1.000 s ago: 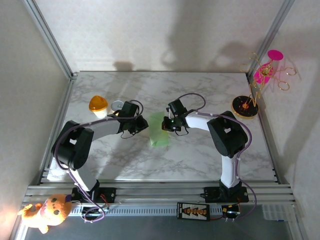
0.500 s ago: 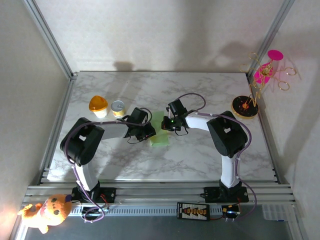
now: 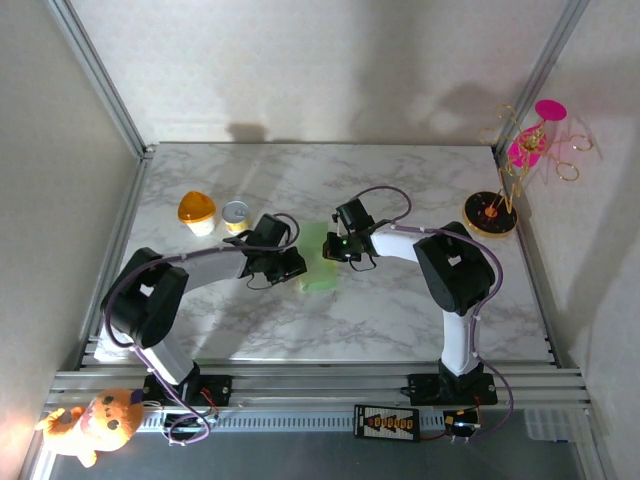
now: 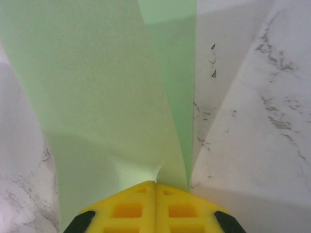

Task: Fold a paper plane with a square sheet of paper (pick it up from the middle)
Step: First fold the square sheet of paper in half at the center of the table.

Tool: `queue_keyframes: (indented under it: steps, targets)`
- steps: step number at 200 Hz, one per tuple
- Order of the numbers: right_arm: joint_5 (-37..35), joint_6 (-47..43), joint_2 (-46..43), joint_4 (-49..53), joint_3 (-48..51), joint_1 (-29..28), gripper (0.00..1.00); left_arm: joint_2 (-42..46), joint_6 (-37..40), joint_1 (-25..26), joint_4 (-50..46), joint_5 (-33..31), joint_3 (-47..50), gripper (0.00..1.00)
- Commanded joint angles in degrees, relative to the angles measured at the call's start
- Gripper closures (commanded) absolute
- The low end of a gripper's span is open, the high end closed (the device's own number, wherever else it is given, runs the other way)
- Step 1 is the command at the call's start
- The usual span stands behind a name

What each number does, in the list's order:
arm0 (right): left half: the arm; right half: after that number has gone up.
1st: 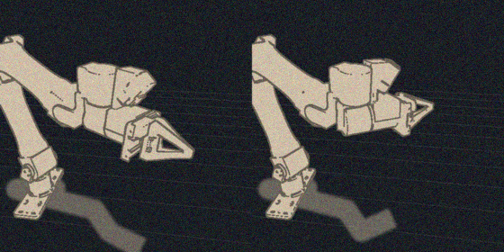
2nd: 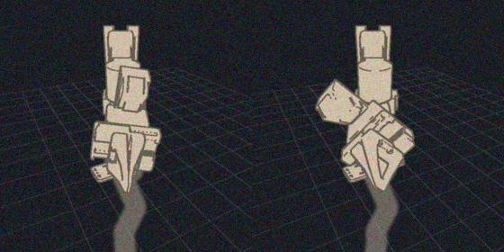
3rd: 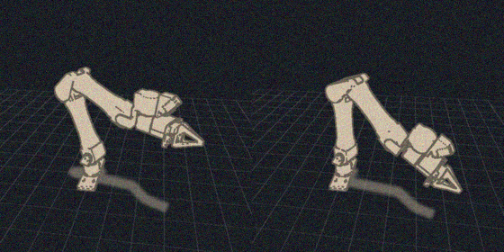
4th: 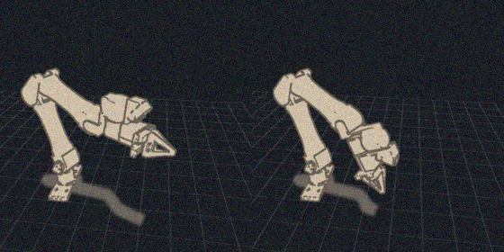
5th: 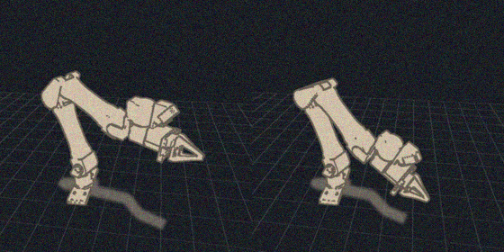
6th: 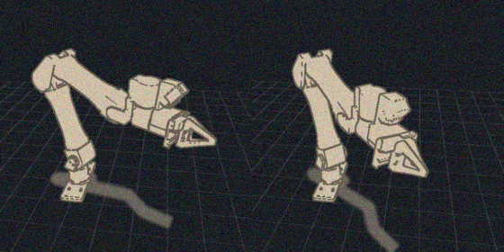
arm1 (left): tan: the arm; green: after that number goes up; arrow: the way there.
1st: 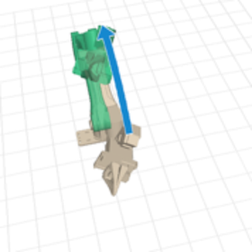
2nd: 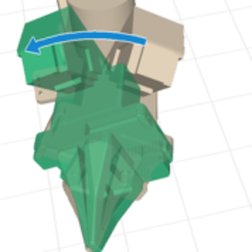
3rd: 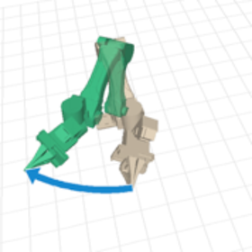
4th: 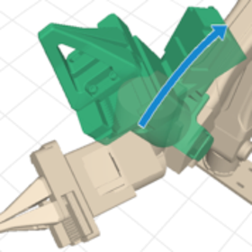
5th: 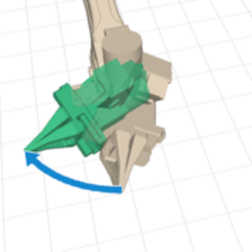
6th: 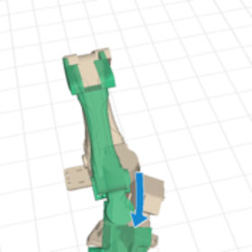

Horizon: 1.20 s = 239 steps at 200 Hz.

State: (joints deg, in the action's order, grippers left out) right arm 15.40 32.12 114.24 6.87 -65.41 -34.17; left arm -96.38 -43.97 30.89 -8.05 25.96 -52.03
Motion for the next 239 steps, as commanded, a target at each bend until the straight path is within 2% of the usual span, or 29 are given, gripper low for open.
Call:
queue_keyframes:
  steps: [1, 59, 143, 192, 239]
  targets:
    - [-14.1, -1.4, 9.8, 13.2, 5.4, 0.5, 0.96, -1.3, -1.6, 1.4, 2.0, 0.5, -1.8, 0.86]
    - [-13.6, -1.6, 10.0, 13.1, 5.6, 0.5, 0.97, -6.7, -1.4, 2.6, 4.0, 0.8, 2.1, 0.87]
    - [-14.0, -2.1, 9.9, 12.4, 6.2, 0.5, 0.97, 2.3, 4.0, 3.4, -7.4, -1.4, 11.4, 0.87]
    - [-14.6, -4.0, 9.1, 12.8, 6.5, 0.5, 0.97, 6.7, 5.1, 1.7, -6.8, -1.4, 3.7, 0.86]
    - [-11.1, -10.7, 4.1, 12.8, 8.2, 0.5, 0.96, 1.5, 0.5, -1.3, 3.3, -1.4, -1.4, 0.86]
